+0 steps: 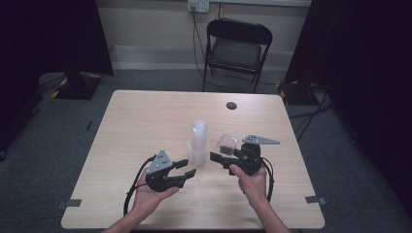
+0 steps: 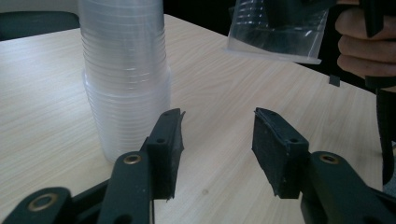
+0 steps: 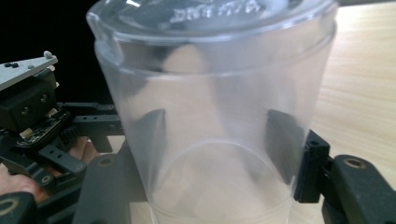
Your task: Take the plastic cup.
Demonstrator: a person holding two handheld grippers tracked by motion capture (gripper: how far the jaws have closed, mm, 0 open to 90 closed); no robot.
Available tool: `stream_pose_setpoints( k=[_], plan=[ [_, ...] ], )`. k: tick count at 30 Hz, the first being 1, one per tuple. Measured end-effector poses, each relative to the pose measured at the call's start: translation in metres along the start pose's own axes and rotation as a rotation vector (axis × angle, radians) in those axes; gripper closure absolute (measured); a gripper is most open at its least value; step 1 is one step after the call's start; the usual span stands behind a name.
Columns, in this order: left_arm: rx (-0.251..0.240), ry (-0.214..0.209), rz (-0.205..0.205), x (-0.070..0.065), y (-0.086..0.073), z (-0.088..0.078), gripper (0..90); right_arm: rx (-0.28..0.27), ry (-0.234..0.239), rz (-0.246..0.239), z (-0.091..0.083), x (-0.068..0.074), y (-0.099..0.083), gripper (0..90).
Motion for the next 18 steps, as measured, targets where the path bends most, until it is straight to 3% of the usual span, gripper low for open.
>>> stream_pose_setpoints(
  k=[3,11,14,15,16,18],
  plan=[
    [-0.021,0.003,0.033,-0.002,0.0,-0.003,57.6,0.013,0.021,0.023,0.003,0.003,-0.006,39.3],
    [-0.036,-0.014,0.06,-0.008,-0.005,0.005,62.9,0.033,0.068,0.05,0.007,0.016,-0.011,39.3],
    [-0.074,-0.007,0.114,-0.012,-0.004,0.009,64.3,0.035,0.091,0.077,0.008,0.021,-0.01,39.2],
    [-0.074,-0.007,0.114,-0.012,-0.004,0.009,62.9,0.035,0.091,0.077,0.008,0.021,-0.01,39.2],
    [-0.09,-0.005,0.148,-0.014,-0.003,0.01,62.6,0.035,0.107,0.098,0.008,0.023,-0.01,39.3],
    [-0.107,-0.001,0.178,-0.017,-0.002,0.012,62.2,0.036,0.114,0.107,0.008,0.023,-0.01,39.3]
  ],
)
Point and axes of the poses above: each handheld gripper's, and its own axes: z roughly forward along the jaws, y roughly out of its top, x roughly to its left, the point moved 7 cm from there along z, roughly forward along the jaws, and after that the axes turned 7 degrees about -y, right-handed, at the moved point
